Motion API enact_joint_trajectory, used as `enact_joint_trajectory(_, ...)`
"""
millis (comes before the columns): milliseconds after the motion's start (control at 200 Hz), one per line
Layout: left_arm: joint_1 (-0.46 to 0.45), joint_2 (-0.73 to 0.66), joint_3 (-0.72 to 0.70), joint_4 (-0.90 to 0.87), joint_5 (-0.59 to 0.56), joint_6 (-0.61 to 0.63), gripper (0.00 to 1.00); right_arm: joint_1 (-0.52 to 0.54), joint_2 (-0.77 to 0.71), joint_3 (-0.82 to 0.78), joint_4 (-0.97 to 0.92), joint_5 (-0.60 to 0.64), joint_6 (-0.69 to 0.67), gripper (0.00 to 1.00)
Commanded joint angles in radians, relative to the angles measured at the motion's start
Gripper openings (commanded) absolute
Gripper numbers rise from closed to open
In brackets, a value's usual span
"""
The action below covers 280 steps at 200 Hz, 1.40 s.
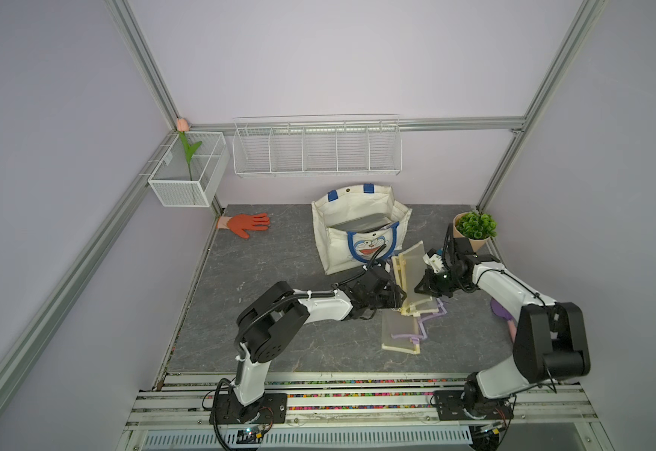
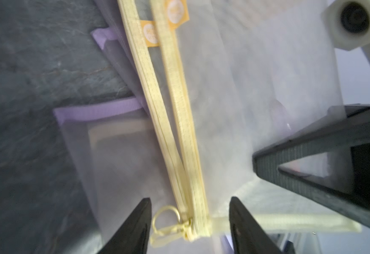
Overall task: Put the pencil pouch into the canvas bag
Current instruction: Pick up the pencil pouch, then place the pencil pouch in the canvas bag.
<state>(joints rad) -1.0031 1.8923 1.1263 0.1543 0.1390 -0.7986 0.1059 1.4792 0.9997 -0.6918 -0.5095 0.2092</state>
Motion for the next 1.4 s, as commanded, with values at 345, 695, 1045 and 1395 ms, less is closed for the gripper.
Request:
enact_joint_trajectory(345,0.144,-0.622,-0.185,-0.003,0.119,0.031,0.92,0.157,-0.397,0.024,0.069,-0.300,0.014,0.07)
enact_joint_trajectory(695,0.186,-0.706,-0.183,0.046,0.171,0.034,0.93,0.285,-0.421,0.082,0.411,-0.473,0.217,0.07)
enact_joint_trajectory(1045,0.184,-0.686,-0.233,0.367,0.184,-0.034,0.14,0.333,-0.379,0.065,0.457,-0.446,0.229,0.08)
enact_joint_trajectory(1395,0.186,-0.616,0.225,-0.446,-0.046,0.535,0.00,0.258,-0.360,0.150,0.067,-0.105,0.073,0.91)
